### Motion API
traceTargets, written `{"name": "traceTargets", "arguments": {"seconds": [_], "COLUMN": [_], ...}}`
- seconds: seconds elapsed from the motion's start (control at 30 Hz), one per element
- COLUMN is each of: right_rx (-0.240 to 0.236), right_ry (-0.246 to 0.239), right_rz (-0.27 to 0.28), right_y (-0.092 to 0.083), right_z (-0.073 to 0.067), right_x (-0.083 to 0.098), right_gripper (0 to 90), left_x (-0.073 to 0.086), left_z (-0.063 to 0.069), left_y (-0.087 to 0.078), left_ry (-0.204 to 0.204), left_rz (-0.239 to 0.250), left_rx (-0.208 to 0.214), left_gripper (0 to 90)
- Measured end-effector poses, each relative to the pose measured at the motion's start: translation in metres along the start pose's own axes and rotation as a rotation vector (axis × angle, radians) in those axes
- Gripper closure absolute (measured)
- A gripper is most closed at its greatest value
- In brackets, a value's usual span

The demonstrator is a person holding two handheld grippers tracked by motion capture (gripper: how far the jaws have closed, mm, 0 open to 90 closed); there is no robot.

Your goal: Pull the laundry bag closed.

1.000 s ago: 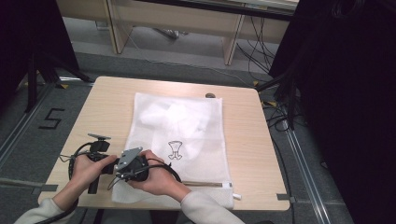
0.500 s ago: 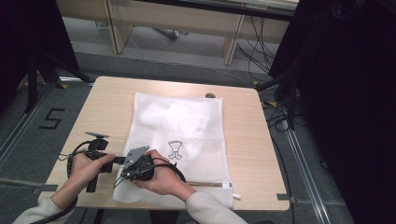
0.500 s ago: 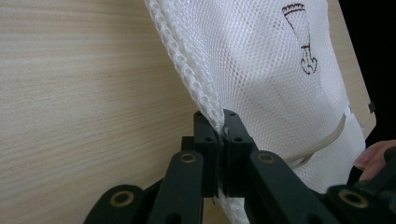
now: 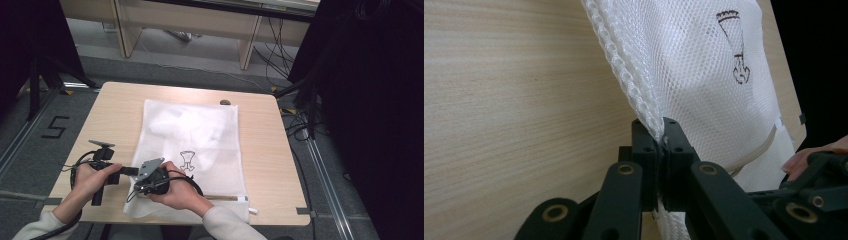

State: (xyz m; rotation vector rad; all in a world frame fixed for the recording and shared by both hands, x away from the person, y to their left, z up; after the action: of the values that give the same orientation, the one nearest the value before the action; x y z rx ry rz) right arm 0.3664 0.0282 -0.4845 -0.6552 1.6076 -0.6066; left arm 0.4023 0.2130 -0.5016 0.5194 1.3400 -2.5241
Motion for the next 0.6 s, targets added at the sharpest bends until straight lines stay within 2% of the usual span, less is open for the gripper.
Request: {"name": "traceTargets", "arguments": {"seconds": [0.13,0.17,0.2,0.23,0.27,0.3,0.33,0.4,0.43,0.47,0.5,0.53,0.57,0.6], "right_rx": [0.0,-0.004,-0.004,0.008,0.008,0.006,0.0,0.0,-0.001,-0.001,0.007,0.007,0.002,0.006], "right_ry": [0.0,0.02,0.02,-0.011,-0.011,0.008,-0.021,-0.023,-0.021,-0.021,-0.033,-0.033,-0.014,-0.019], "right_rz": [0.0,0.011,0.011,0.013,0.013,0.014,0.027,0.032,0.026,0.026,0.02,0.02,0.011,0.009], "right_y": [0.001,0.002,0.002,0.003,0.003,0.004,0.005,0.008,0.01,0.01,0.011,0.011,0.011,0.011], "right_z": [0.001,-0.002,-0.002,-0.002,-0.002,-0.005,-0.004,-0.005,-0.006,-0.006,-0.006,-0.006,-0.008,-0.008], "right_x": [0.002,0.0,0.0,-0.003,-0.003,-0.004,-0.006,-0.007,-0.007,-0.007,-0.006,-0.006,-0.004,-0.004], "right_gripper": [82.6,82.6,82.6,82.6,82.6,82.6,82.6,82.6,82.6,82.6,82.6,82.6,82.6,82.6], "left_x": [0.0,0.0,0.0,-0.001,-0.001,-0.001,-0.001,-0.002,-0.001,-0.002,-0.002,-0.002,-0.002,-0.003], "left_z": [0.002,0.002,0.002,0.003,0.003,0.003,0.003,0.003,0.006,0.004,0.004,0.007,0.007,0.006], "left_y": [0.0,0.0,0.0,-0.001,-0.001,-0.001,-0.001,-0.001,-0.002,-0.002,-0.003,-0.004,-0.005,-0.006], "left_ry": [0.008,0.009,0.007,-0.002,-0.002,-0.01,-0.017,-0.028,-0.077,-0.033,-0.023,-0.078,-0.083,-0.096], "left_rz": [0.003,0.006,0.011,0.013,0.013,0.016,0.01,0.015,0.012,0.015,0.008,-0.006,-0.01,-0.007], "left_rx": [-0.011,-0.012,-0.004,0.003,0.003,0.011,0.014,0.027,0.028,0.033,0.03,0.029,0.038,0.055], "left_gripper": [86.6,86.6,86.6,86.6,86.6,86.6,86.6,86.6,86.7,86.7,86.8,86.8,86.8,86.9]}}
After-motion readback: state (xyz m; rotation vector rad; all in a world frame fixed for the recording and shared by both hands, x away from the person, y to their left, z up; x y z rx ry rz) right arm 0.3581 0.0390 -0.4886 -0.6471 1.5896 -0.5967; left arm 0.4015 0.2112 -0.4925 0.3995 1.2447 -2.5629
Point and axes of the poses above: each handheld gripper's, and its own axes: y roughly forward along the jaws, x roughly out of its underside, z roughly to its right, the point moved 2 cm from there along y, roughly forward along the jaws, and after that the axes turned 12 degrees about -x, right-handed, at the moved point
